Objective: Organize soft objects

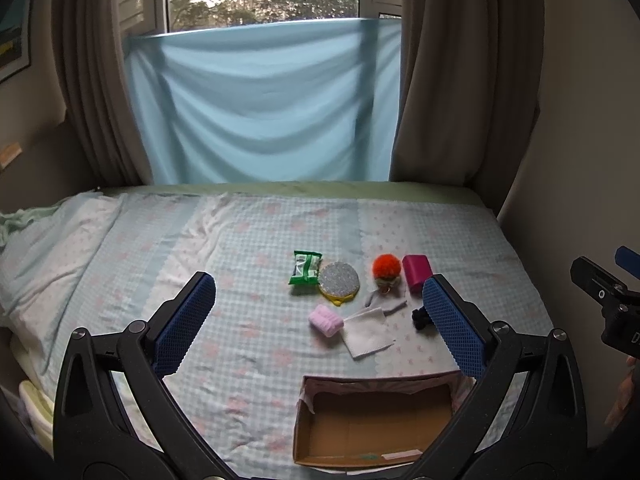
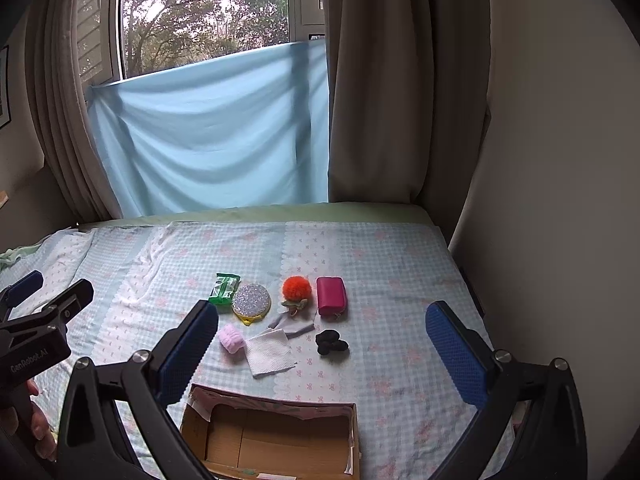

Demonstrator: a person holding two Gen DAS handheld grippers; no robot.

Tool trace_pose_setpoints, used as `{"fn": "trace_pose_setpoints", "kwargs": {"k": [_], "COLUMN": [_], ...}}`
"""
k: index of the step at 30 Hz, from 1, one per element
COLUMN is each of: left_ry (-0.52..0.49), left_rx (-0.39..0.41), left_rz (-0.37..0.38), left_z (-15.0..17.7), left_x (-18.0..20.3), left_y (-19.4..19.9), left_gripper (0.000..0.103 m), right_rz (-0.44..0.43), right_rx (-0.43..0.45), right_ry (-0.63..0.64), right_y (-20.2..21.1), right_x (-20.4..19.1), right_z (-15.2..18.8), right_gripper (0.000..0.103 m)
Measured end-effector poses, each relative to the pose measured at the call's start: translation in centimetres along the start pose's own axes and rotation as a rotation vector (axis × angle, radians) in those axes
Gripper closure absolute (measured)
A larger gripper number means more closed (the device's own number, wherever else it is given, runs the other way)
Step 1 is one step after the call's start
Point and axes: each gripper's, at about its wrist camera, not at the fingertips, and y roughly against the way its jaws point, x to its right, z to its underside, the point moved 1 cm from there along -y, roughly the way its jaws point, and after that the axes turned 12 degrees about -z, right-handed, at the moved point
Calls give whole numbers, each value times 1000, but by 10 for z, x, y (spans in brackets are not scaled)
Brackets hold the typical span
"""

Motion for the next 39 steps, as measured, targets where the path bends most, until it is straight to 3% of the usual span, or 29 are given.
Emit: {"fn": "trace_pose_setpoints", "kwargs": {"k": [39], "left_ry": [-45], "left_rx": [-39], "left_rz": [50], "left_z": [-7], "left_x": [19], "left_y": [-17], "left_gripper": [0], "right_rz": [19], "right_rx": [-24], "right_ry": [-31], "right_y": [-2], "right_x": [0], "right_z": [0], "right_gripper": [0]}}
